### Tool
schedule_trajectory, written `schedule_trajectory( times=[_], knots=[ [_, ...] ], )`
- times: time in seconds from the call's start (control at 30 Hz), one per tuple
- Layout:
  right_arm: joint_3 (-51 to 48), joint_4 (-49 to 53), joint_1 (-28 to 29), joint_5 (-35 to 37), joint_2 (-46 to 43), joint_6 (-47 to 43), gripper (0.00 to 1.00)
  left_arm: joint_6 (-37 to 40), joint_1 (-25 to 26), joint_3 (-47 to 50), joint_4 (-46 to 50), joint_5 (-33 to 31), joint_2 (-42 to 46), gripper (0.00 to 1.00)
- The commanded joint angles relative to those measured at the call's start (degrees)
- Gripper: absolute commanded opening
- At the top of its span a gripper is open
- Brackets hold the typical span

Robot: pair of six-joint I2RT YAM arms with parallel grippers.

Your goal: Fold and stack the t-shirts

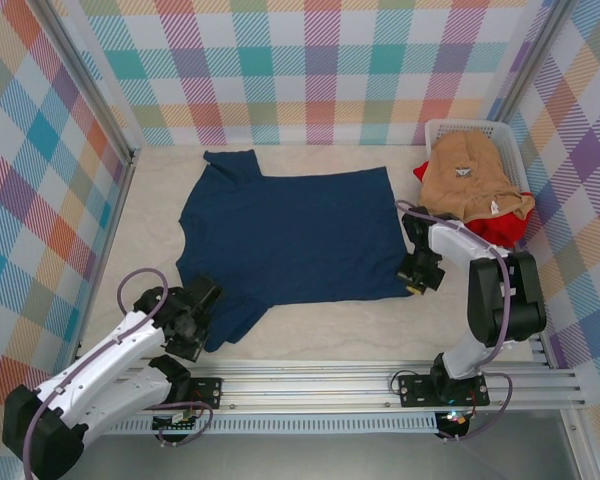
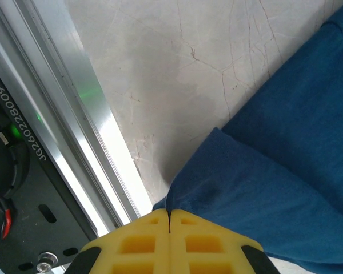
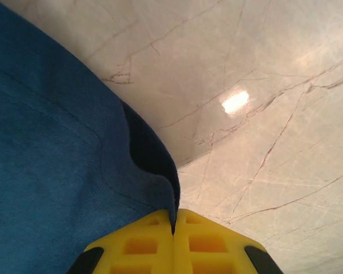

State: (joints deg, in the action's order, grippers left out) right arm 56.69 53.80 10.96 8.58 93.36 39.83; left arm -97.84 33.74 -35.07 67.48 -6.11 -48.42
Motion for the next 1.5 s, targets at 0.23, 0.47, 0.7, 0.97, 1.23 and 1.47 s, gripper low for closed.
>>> schedule_trajectory(
  times=[0.23, 0.47, 0.7, 0.97, 1.23, 1.47],
  knots=[
    [0.79, 0.25, -3.84, 6.45, 2.24, -1.87, 0.00, 3.51, 0.72, -1.64, 0.00, -3.80, -1.47, 0.00],
    [3.34, -0.93, -5.51, 5.35, 5.09, -3.28, 0.00, 7.13, 0.54, -4.20, -1.22, -8.06, -4.86, 0.00],
    [2.65, -0.60, -5.01, 4.74, 1.23, -1.99, 0.31, 7.75, -2.01, 0.75, -3.31, -9.15, -5.03, 0.39],
    [6.55, -0.73, 0.24, 2.76, -6.04, -2.20, 0.47, 27.85, -13.24, -17.83, -6.48, -10.41, -15.44, 0.50],
    [8.08, -11.76, 4.77, -10.83, -3.61, -5.80, 0.42, 34.76, -27.12, -25.55, -34.42, 7.70, -44.18, 0.41],
    [6.69, -13.87, 6.26, -14.07, -3.57, -5.81, 0.42, 38.58, -31.36, -40.62, -26.97, 4.69, -61.97, 0.35]
  ],
)
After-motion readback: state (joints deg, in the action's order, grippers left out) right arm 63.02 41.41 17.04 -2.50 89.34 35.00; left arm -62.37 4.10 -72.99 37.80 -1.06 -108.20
